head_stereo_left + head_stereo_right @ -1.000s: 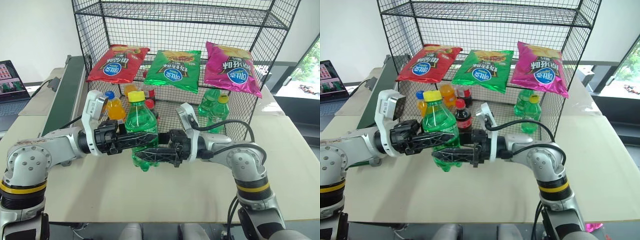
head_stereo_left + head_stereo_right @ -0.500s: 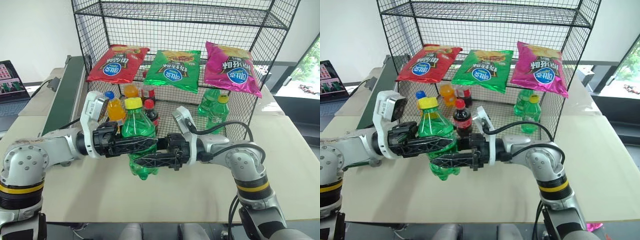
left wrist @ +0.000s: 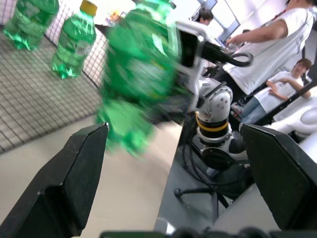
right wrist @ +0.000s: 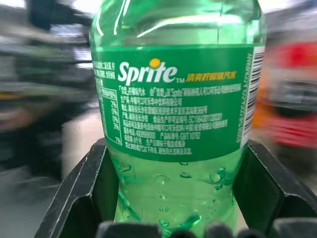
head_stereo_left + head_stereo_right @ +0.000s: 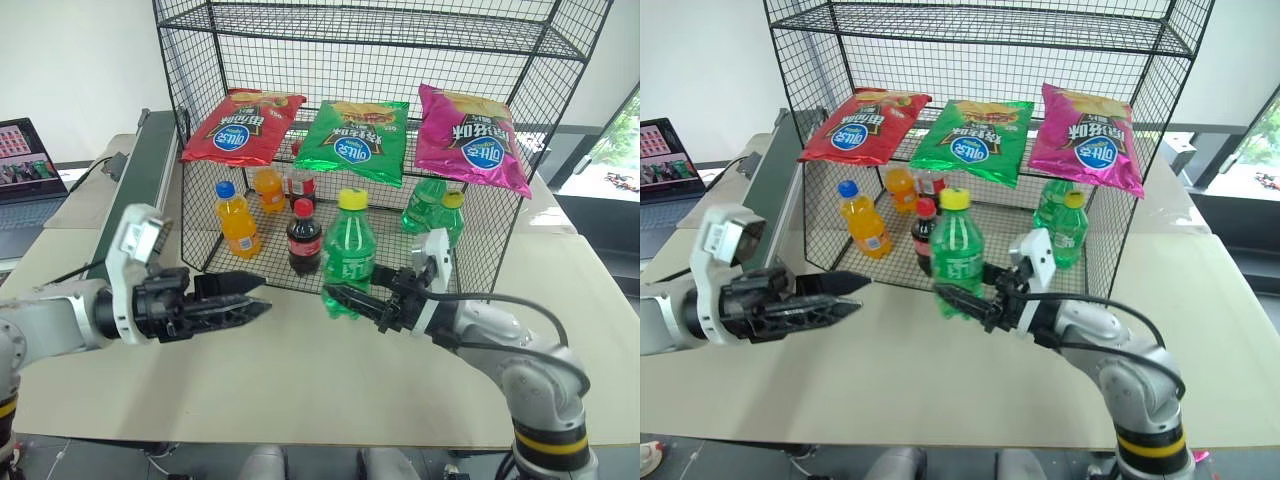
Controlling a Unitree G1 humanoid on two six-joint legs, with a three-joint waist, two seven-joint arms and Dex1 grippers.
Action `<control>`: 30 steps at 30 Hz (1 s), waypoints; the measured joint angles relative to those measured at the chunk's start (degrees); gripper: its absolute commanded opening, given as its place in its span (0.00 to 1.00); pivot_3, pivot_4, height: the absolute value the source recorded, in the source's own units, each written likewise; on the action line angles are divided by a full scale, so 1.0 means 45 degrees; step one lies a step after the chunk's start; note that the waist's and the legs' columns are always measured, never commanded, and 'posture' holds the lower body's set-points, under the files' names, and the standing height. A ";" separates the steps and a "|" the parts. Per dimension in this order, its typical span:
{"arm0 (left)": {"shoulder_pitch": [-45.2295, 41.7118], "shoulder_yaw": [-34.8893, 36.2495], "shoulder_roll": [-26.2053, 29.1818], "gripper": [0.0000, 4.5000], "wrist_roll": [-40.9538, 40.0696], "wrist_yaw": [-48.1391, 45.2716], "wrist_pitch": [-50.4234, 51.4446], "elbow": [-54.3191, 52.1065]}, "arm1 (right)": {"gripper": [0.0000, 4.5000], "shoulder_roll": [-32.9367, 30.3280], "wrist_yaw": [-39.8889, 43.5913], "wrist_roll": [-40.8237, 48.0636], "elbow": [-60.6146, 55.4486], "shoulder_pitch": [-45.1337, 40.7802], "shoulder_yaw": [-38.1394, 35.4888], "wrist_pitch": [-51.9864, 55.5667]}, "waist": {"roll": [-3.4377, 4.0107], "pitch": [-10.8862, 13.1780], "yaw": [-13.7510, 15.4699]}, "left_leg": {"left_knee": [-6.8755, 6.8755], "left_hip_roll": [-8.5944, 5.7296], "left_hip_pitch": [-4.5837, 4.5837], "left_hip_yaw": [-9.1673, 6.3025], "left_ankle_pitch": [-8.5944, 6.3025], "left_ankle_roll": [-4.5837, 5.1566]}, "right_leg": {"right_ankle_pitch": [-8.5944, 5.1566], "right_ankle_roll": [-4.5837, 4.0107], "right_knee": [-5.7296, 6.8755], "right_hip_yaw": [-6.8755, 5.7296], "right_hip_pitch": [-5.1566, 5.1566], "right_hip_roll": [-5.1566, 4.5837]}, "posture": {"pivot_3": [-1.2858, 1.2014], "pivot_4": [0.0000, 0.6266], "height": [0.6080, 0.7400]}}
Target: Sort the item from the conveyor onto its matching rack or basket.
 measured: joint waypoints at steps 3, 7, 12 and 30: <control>0.0175 -0.0319 -0.0628 1.00 0.1232 0.0065 -0.0746 -0.0725 | 0.63 0.0469 -0.1642 -0.2793 0.0604 0.0711 0.0249 -0.1977 | 0.0000 -0.0001 0.0031 | 0.0000 0.0000 0.0004 0.0005 0.0009 -0.0015 | 0.0000 -0.0002 0.0002 0.0007 0.0002 0.0002 | 0.52 0.24 0.98; -0.0007 -0.1178 -0.1521 1.00 0.2137 0.0208 -0.1399 -0.0934 | 0.63 0.0973 -0.3205 -0.5892 0.2531 0.1312 0.0693 -0.5041 | -0.0002 -0.0004 0.0032 | -0.0001 -0.0003 -0.0007 0.0006 0.0010 -0.0013 | 0.0002 -0.0006 0.0002 0.0013 0.0002 0.0003 | 0.52 0.24 0.98; -0.0629 -0.1851 -0.1794 1.00 0.3238 -0.0023 -0.1952 -0.0980 | 0.63 0.1942 -0.4468 -0.7671 0.4280 0.1421 0.0816 -0.7269 | 0.0007 -0.0006 -0.0019 | -0.0008 -0.0001 -0.0001 0.0006 0.0010 -0.0009 | 0.0010 -0.0020 0.0011 0.0023 0.0003 0.0009 | 0.52 0.24 0.98; -0.1159 -0.2599 -0.2068 1.00 0.4878 -0.1190 -0.2403 -0.0700 | 0.86 0.3678 -0.7005 -0.8985 0.8655 0.0954 -0.0364 -1.0943 | 0.0016 -0.0007 -0.0080 | 0.0004 -0.0002 0.0005 0.0002 0.0010 -0.0003 | 0.0021 -0.0040 0.0021 0.0021 0.0023 0.0008 | 0.52 0.24 0.98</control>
